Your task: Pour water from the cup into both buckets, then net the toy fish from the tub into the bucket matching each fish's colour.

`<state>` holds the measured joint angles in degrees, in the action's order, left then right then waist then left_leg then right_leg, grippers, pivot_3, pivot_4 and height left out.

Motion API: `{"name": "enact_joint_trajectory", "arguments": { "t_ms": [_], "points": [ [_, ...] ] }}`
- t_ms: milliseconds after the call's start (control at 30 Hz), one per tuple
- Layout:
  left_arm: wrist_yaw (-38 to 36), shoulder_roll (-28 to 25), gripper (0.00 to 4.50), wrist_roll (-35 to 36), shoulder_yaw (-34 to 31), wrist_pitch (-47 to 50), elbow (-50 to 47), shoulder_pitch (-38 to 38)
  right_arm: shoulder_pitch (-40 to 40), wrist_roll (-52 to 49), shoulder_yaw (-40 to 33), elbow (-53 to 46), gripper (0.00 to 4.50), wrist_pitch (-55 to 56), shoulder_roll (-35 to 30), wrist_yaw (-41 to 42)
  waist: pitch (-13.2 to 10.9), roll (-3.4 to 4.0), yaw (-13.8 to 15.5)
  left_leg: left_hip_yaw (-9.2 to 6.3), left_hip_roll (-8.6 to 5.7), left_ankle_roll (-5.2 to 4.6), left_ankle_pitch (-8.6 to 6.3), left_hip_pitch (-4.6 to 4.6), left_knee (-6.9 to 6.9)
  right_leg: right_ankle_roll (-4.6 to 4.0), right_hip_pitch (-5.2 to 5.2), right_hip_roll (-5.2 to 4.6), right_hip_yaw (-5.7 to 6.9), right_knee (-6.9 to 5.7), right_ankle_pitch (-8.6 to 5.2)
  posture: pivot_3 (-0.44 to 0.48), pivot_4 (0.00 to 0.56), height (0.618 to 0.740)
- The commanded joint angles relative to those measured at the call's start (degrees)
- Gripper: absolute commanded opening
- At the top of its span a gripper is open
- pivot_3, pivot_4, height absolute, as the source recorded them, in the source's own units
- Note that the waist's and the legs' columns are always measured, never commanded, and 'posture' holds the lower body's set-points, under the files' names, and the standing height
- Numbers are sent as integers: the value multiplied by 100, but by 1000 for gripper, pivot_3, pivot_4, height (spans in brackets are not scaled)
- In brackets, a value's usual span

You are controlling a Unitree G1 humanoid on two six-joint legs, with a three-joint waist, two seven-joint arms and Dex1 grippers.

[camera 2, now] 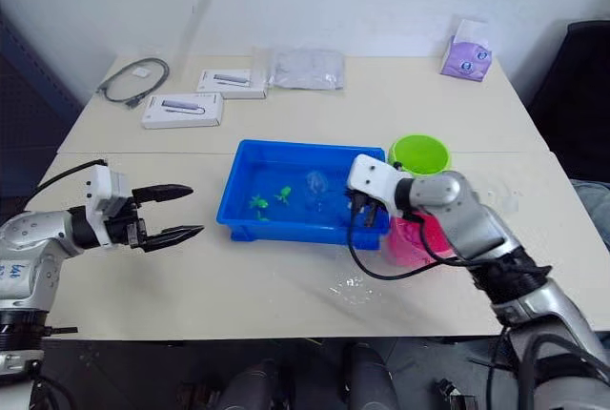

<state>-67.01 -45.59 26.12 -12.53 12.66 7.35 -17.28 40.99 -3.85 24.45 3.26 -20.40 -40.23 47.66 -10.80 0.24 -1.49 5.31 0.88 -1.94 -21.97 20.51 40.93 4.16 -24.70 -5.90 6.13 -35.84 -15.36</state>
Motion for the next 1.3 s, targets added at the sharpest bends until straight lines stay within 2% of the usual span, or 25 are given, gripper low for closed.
{"name": "enact_joint_trajectory", "arguments": {
  "t_ms": [33,233,367,567,733,1000,1200,1300],
  "points": [
    [53,-127,4468,82,-138,122,-213,7,253,146,-63,239,0,-50,396,93,0,0,-13,2,-1,-1,0,0,0,1,0,0,-1,1,1,0,150,740],
    [118,-104,4468,140,-147,283,-308,75,291,85,-329,398,0,-243,1000,60,0,0,-21,2,0,0,0,1,-1,1,-5,4,0,-2,1,0,150,740],
    [166,-70,4468,155,-153,332,-370,97,150,-198,-735,190,0,-595,1101,56,0,0,-4,1,-1,0,0,3,0,2,-3,1,0,-1,1,0,150,740],
    [202,-6,4468,155,-108,312,-338,11,-347,-360,-1271,-473,0,-639,526,308,0,1,-5,-2,-2,2,-2,5,-3,2,-4,1,3,3,1,0,150,740],
    [187,87,4468,147,0,307,-287,-204,-775,-449,-1770,-841,0,-236,178,333,0,1,-7,0,-1,2,-2,5,-3,2,-5,4,1,1,1,0,150,740],
    [46,318,4468,104,268,261,-126,-707,-1430,-1038,-2987,-1302,0,226,-469,622,-1,0,7,3,-1,3,-2,5,-2,3,-3,10,0,3,1,0,150,740],
    [-94,538,4468,31,511,153,146,-1078,-1955,-1147,-3900,-1196,0,330,-952,552,-1,0,60,8,-2,2,-2,0,-2,4,1,12,-2,3,2,0,150,740],
    [-140,664,4468,3,620,87,263,-1212,-2188,-843,-4211,-798,0,920,-1126,333,-1,0,123,10,-2,2,-2,-1,-1,4,2,15,-5,4,2,0,150,740]
  ]
}}
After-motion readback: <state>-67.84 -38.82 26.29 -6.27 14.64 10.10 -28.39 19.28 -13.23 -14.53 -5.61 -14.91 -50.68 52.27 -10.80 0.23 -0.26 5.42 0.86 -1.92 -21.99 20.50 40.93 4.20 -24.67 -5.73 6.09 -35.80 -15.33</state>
